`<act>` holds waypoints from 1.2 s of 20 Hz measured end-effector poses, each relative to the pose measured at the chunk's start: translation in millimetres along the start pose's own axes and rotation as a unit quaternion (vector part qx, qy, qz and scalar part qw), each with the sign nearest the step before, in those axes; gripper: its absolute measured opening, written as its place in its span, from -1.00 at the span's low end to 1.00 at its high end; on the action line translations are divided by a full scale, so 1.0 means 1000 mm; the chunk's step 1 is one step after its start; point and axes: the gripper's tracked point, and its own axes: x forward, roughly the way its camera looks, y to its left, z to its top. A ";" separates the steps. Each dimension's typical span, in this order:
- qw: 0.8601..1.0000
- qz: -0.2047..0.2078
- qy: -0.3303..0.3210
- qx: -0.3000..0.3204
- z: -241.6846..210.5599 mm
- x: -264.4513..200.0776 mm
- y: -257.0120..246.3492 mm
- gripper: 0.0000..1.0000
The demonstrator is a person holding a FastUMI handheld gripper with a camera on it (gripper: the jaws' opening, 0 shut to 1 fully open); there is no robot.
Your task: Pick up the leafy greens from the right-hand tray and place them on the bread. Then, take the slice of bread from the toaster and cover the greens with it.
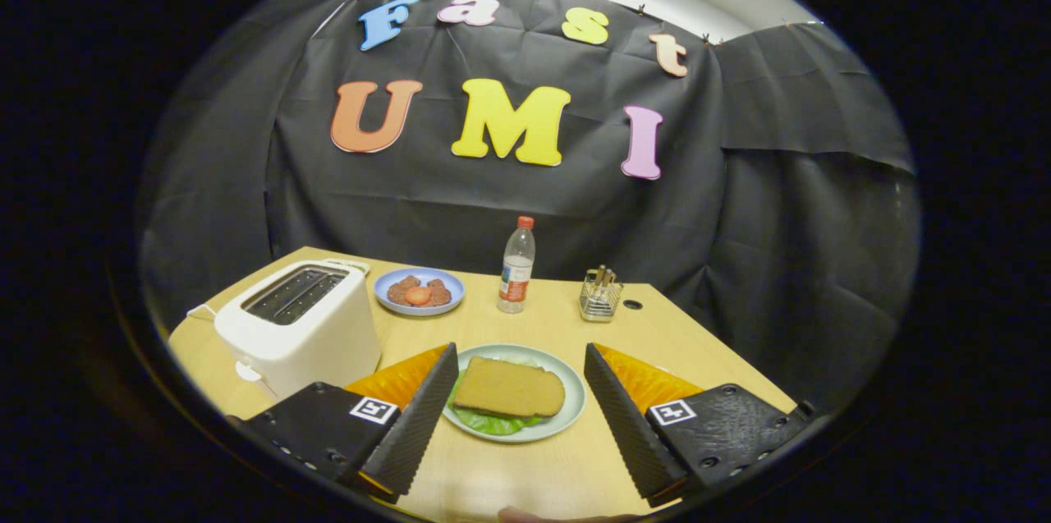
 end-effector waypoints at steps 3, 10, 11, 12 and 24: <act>1.000 0.002 -0.008 0.010 0.005 -0.014 -0.006 0.90; 0.997 0.031 -0.048 0.052 0.034 -0.054 -0.002 0.90; 0.997 0.031 -0.060 0.046 0.041 -0.061 -0.002 0.90; 0.996 0.030 -0.070 0.041 0.049 -0.068 -0.003 0.91; 0.991 0.036 -0.115 0.055 0.080 -0.144 -0.005 0.91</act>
